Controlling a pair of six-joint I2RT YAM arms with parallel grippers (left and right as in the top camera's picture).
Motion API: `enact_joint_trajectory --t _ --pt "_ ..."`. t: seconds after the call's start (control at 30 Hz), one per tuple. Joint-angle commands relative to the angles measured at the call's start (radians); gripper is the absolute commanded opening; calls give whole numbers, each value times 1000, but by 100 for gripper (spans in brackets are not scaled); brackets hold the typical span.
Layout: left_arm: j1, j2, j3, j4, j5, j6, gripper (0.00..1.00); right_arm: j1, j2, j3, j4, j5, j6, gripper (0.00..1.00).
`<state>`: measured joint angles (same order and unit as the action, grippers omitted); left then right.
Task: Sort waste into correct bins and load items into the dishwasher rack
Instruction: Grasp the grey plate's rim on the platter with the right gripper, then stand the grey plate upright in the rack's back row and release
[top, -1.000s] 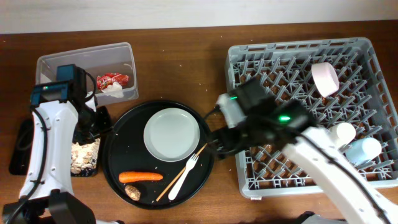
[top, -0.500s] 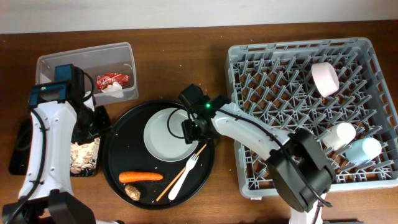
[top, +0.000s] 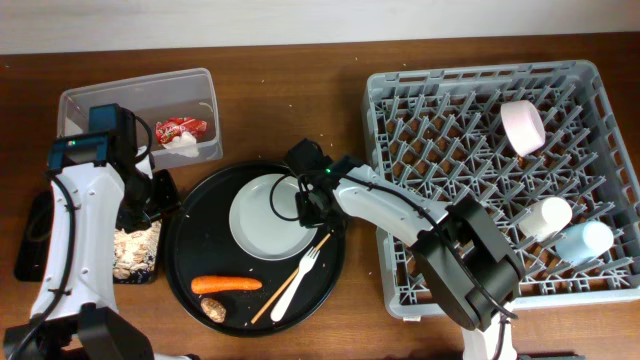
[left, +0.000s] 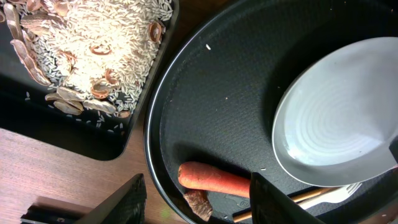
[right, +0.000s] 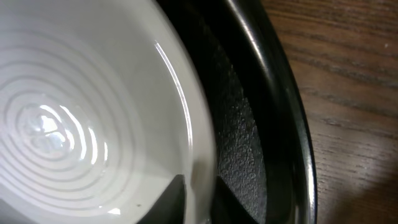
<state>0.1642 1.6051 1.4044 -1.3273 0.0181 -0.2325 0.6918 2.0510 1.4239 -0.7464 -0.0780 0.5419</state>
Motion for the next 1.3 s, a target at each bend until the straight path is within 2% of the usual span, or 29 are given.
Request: enact_joint_trajectory --t 0.0,0.17,0.4,0.63,0.7,0.77,0.87,0.97,1.1,1.17,1.27 --pt "4 -12 -11 3 5 -3 53 3 14 17 11 12 -2 12" --pt "4 -12 -11 3 4 -3 56 3 14 17 39 11 -1 4" --pt "4 -12 -11 3 4 -3 57 0 -3 66 21 43 -6 4" --pt "4 -12 -11 6 4 -3 57 0 -205 289 -306 477 -16 4" --pt "4 -12 -11 6 4 -3 57 -7 -268 312 -352 609 -75 4" --pt "4 -12 -11 6 4 -3 57 -54 -345 313 -380 728 -146 4" --pt "4 -12 -11 7 4 -3 57 -198 -425 313 -380 915 -300 4" --pt "4 -12 -11 10 4 -3 57 -327 -425 312 -376 1231 -303 4" --pt "4 -12 -11 10 9 -3 57 -474 -404 309 -365 1211 -303 4" --pt "4 -12 -11 10 23 -3 57 -537 -374 307 -361 1110 -303 4" --pt "4 -12 -11 10 23 -3 57 -548 -320 306 -359 1030 -303 4"
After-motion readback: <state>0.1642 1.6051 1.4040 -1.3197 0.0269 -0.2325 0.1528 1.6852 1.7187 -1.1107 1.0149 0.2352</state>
